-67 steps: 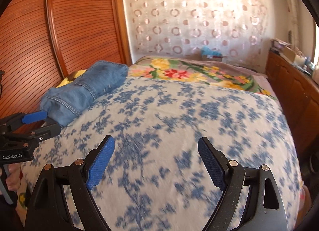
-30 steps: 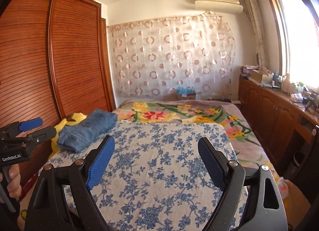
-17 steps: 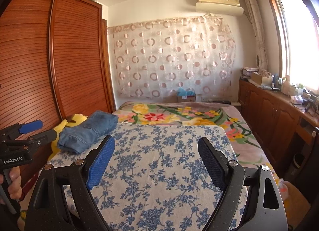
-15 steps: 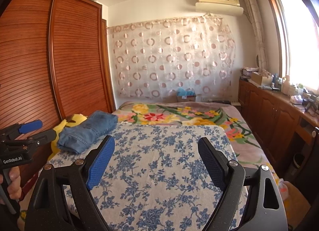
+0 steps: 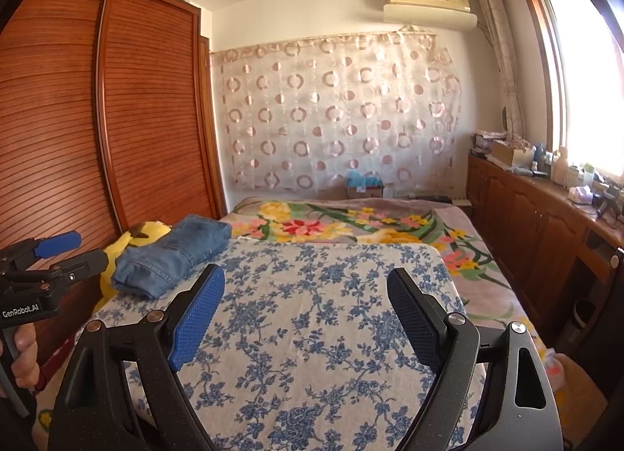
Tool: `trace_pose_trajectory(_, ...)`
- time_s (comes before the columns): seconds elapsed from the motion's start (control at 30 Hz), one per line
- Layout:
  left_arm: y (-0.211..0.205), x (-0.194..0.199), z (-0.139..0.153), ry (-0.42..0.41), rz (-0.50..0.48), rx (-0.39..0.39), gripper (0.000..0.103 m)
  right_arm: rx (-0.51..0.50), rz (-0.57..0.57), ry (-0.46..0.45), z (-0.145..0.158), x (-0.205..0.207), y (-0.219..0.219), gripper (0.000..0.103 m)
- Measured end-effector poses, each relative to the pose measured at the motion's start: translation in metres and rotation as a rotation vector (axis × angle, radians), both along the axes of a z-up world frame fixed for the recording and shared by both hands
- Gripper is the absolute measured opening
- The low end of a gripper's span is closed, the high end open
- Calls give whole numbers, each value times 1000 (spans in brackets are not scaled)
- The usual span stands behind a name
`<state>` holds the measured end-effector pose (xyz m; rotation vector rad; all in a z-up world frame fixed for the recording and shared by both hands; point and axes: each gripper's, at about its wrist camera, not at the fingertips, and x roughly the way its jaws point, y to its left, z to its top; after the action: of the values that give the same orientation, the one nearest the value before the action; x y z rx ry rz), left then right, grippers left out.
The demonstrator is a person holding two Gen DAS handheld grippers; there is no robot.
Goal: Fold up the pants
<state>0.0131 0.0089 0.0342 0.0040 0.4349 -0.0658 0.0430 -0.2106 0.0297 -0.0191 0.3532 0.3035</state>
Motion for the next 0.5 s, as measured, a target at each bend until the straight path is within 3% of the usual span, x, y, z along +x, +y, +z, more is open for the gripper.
trace_pose_trajectory(0.5,-3,-1,0,-1,0,2,80,3,1,0,0,-1,0,87)
